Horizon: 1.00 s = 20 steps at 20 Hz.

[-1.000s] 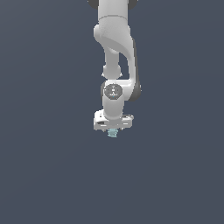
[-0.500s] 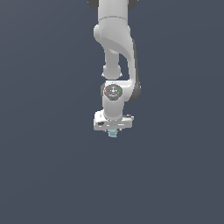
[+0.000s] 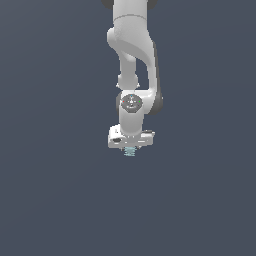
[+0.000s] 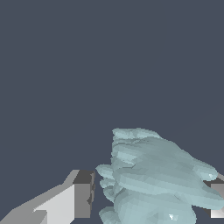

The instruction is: Pick up the object and move it to a goal position.

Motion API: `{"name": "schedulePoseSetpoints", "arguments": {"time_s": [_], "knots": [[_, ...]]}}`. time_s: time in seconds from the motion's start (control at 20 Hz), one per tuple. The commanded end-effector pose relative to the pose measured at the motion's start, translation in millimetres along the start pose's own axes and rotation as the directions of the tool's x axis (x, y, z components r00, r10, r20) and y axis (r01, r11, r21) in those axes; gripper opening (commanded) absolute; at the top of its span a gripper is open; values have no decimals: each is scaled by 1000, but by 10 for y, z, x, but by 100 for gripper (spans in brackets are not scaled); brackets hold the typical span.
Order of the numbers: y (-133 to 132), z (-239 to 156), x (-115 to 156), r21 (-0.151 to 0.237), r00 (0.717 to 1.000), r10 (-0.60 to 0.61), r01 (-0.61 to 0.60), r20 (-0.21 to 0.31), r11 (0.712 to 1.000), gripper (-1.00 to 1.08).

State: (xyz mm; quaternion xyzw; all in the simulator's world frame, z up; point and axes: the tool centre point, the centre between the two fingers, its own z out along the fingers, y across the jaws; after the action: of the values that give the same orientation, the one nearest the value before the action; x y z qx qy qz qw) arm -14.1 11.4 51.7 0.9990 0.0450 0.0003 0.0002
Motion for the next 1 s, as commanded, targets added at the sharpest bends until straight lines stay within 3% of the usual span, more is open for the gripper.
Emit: {"name": "schedulePoseSetpoints", "arguments": {"time_s": [0.0,0.35,0.95], "knots": [[-64,-103,28,0,1000,-1,1,-1,1000,-100],[-358,-579,147,0,1000,-1,1,-1,1000,-100],[-1069,-1742,454,-1,1000,-1,1,-1,1000,-100]]}}
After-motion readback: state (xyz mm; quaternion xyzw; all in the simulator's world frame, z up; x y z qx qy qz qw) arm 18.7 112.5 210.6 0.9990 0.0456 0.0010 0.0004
